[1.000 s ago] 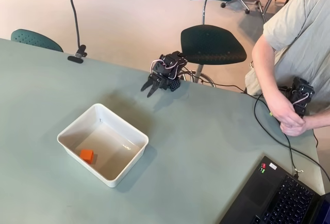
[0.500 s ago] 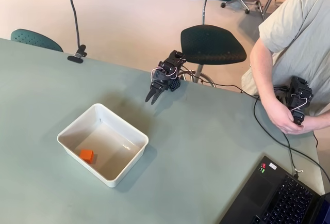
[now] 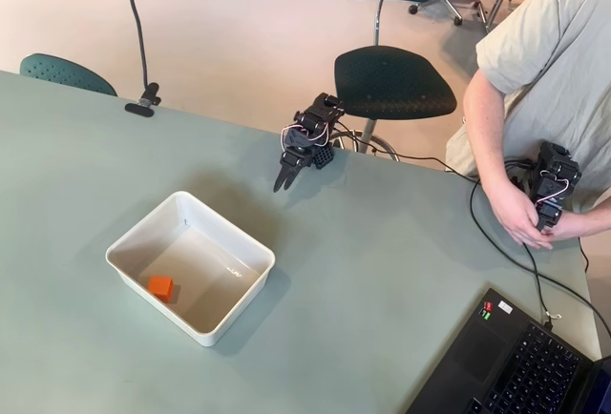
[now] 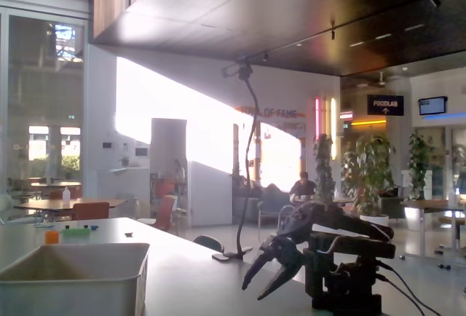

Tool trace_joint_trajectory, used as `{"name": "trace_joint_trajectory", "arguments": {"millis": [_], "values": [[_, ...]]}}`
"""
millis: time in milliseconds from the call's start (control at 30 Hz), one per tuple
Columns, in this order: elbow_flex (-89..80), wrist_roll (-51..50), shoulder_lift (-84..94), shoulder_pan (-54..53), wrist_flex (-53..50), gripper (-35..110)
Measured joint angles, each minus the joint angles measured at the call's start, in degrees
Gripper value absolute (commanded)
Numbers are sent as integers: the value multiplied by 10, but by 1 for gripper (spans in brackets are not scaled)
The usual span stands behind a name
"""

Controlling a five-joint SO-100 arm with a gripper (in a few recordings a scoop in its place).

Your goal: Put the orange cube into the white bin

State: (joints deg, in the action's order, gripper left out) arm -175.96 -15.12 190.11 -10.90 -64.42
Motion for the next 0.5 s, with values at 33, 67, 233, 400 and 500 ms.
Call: {"name": "trace_joint_trajectory", "arguments": {"millis": [33, 67, 233, 400, 500], "values": [[0, 0, 0, 0, 0, 1], [0, 0, 0, 0, 0, -1], [0, 0, 0, 0, 0, -3], [0, 0, 0, 0, -4, -3], [0, 0, 0, 0, -5, -3]]}}
